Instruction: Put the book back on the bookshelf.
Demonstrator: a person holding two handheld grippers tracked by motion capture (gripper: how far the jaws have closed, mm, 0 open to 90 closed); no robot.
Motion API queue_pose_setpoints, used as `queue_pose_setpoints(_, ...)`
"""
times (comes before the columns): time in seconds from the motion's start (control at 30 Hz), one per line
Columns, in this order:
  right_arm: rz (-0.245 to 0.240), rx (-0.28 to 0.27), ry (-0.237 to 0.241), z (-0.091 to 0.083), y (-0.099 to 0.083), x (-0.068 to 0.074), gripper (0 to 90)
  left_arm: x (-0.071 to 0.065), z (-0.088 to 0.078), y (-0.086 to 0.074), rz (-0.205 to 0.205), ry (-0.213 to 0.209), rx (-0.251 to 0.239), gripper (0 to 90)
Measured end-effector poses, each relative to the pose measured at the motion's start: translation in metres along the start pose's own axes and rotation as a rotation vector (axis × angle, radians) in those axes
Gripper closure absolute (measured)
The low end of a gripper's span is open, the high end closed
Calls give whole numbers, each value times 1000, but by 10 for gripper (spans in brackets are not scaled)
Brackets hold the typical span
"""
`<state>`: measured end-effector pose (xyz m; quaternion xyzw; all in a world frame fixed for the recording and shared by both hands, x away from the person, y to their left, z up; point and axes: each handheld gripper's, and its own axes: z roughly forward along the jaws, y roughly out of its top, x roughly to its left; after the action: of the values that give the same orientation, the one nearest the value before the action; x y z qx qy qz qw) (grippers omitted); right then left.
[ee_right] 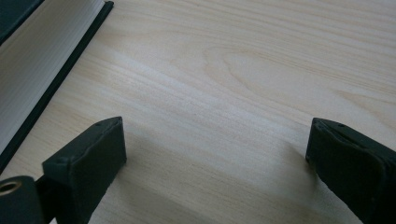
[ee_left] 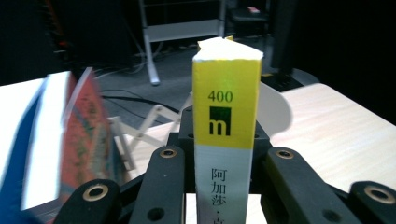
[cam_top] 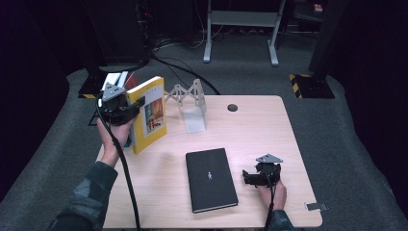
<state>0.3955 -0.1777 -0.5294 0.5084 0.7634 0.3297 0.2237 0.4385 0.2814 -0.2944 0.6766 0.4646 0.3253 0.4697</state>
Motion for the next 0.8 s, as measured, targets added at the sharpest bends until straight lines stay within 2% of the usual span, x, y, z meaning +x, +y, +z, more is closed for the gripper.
queue_pose_setpoints(0.03, -1, -1, 0, 0, 0, 0, 44, 4, 0, -1, 1, 27, -8, 760)
queue_pose_setpoints(0.07, 0, -1, -1, 0, 0, 0, 44, 4, 0, -1, 1, 27, -8, 760)
queue_pose_setpoints(0.1, 0, 0, -1, 0, 0, 0, 44, 8, 0, -2, -3, 56, -12, 760)
queue_pose_setpoints(0.13, 0, 0, -1, 0, 0, 0, 44, 8, 0, -2, -3, 56, -12, 760)
queue_pose_setpoints(0.33, 1, -1, -2, 0, 0, 0, 46, 20, 3, -9, -15, 146, -25, 760)
queue_pose_setpoints(0.5, 1, -1, -2, 0, 0, 0, 47, 26, 4, -13, -33, 171, -23, 759)
queue_pose_setpoints(0.63, 1, -1, -2, 0, 0, 0, 47, 29, 4, -15, -24, 189, -15, 760)
queue_pose_setpoints(0.8, 5, -2, -6, 0, 0, 0, 48, 29, 8, -15, -36, 199, -29, 759)
